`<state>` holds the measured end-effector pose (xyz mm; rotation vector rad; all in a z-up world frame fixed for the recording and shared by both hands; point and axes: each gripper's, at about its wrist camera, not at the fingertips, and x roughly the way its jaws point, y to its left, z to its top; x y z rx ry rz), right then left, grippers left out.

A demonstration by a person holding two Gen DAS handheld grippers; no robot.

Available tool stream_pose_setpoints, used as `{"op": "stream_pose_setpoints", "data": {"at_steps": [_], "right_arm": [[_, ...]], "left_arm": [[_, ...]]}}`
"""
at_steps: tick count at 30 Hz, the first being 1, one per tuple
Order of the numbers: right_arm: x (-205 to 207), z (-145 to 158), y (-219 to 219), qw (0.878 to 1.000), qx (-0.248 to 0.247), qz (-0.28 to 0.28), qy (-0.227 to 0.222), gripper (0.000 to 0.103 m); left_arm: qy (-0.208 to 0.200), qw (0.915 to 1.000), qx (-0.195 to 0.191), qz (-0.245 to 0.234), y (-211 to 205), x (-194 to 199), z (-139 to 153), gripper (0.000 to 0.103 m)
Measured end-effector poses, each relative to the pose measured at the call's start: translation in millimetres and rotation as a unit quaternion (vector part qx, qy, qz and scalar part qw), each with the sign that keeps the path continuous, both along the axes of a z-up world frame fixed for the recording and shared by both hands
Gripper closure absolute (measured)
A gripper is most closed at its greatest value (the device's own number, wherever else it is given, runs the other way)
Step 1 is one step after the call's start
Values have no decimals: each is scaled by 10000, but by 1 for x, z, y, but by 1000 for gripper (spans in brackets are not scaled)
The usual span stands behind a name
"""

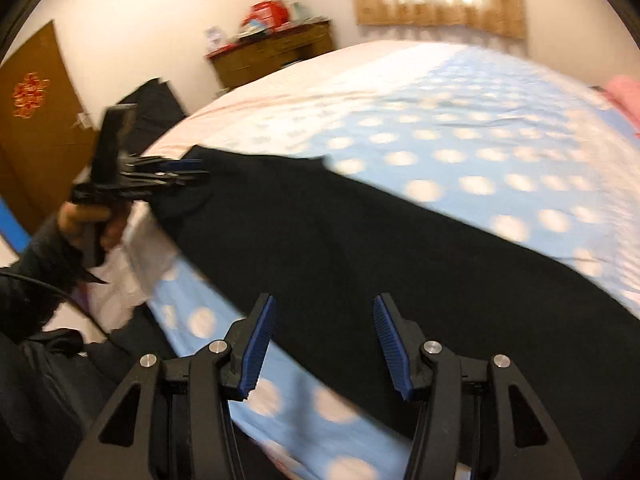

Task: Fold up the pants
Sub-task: 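Open the left gripper and smooth the folded pants flat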

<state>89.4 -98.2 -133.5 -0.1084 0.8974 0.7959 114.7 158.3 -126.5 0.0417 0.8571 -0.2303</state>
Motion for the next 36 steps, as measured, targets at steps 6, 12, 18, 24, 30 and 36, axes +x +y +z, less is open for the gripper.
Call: {"op": "stream_pose_setpoints", "data": {"at_steps": [6, 12, 18, 24, 30, 36], "right_arm": [[-26, -42, 34, 9967, -295, 573, 490, 48], [-15, -15, 17, 9991, 165, 188, 337, 48], [-11, -46, 19, 9960, -405, 87, 794, 48], [-8, -11, 5, 9994, 134, -193, 237, 48], [33, -3, -67, 9847, -45, -1733, 152, 48], [54, -24, -155, 9664, 151, -2503, 559, 48]], "left_arm": [[-35, 9993, 376, -25, 2, -16, -22, 50], [-82, 9999, 63, 85, 30, -9, -11, 50], [-144, 9998, 135, -2, 30, -17, -13, 50], [-235, 9994, 257, -14, 28, -23, -10, 50], [-404, 9992, -3, 68, 17, -13, 7, 38], [32, 9988, 445, 191, 6, 1, -21, 37]]}}
